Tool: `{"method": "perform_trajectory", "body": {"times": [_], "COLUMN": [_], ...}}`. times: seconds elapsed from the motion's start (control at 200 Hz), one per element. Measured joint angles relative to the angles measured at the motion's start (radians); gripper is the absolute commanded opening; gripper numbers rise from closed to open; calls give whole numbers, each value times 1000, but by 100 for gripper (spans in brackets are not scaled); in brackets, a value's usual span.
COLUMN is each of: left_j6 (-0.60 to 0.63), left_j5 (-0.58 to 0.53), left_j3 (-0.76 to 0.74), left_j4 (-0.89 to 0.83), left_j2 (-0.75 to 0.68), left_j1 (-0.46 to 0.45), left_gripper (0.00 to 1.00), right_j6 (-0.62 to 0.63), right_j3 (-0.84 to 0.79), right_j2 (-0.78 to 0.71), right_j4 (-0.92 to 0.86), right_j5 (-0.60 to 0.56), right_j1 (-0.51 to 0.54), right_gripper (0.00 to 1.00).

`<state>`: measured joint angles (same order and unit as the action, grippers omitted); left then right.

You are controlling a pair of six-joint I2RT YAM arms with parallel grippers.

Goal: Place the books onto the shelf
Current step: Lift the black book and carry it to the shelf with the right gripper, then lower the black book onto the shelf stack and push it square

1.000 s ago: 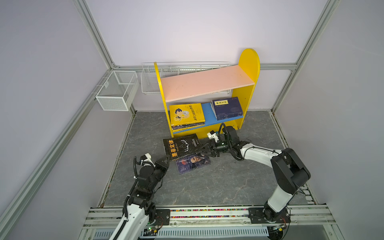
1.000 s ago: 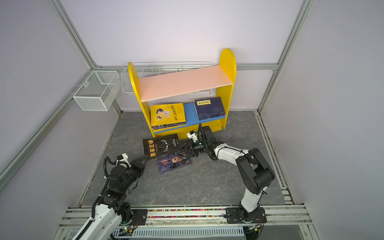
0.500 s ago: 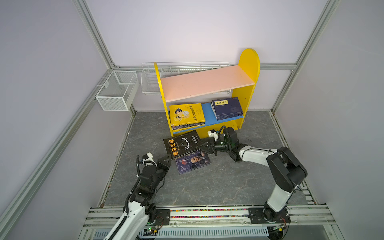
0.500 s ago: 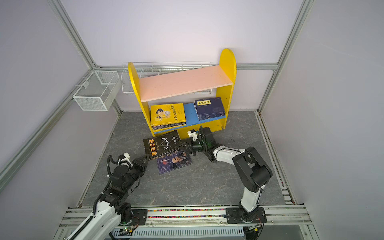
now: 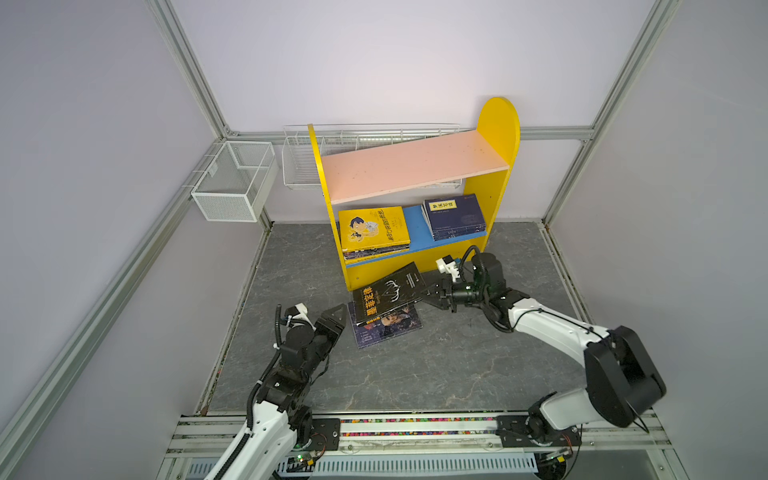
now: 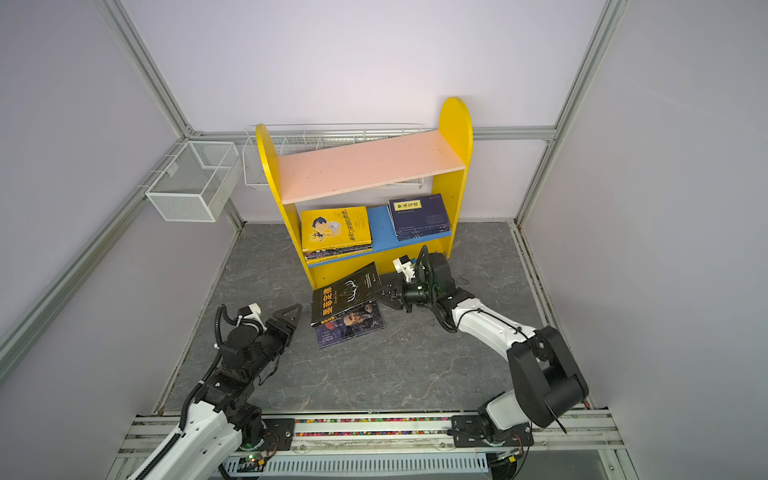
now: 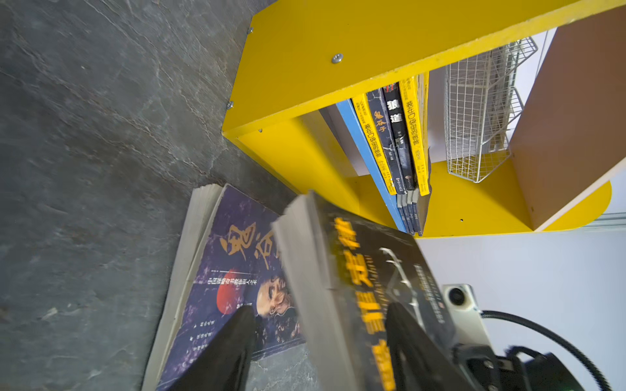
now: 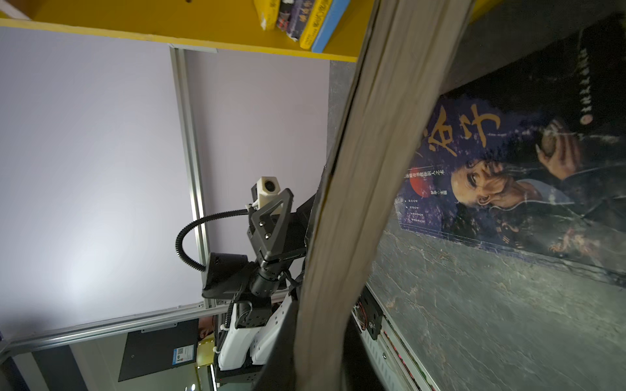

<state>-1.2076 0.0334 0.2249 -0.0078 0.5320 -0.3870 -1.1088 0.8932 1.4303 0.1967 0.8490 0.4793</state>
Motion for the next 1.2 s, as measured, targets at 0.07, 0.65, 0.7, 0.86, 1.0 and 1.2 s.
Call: {"method": "perform_trajectory", "body": {"times": [0.07, 0.65, 0.7, 0.86, 1.0, 1.2], "left_j6": [0, 0, 0, 0, 0, 0], "left_j5": [-4, 10, 13, 19, 19, 21], "left_j3": [0, 0, 0, 0, 0, 0], "left_j4": [-19, -55, -59, -72, -73, -65], "left_j2": [17, 53, 51, 48, 50, 92], "left_j1": [0, 0, 0, 0, 0, 0], "left_gripper": [62, 62, 62, 62, 62, 62], "right_j6": [47, 118, 117, 114, 114, 104], "right_j3": [61, 498, 531, 615, 666, 735], "right_j2": [-43, 294, 337, 422, 469, 567], "right_j4": [-68, -13, -11, 3, 11, 51], "right_j5": [11, -23, -23, -25, -22, -16], "right_j1": [-37, -86, -86, -85, -82, -70], "right_gripper": [7, 7, 7, 7, 7, 7]}}
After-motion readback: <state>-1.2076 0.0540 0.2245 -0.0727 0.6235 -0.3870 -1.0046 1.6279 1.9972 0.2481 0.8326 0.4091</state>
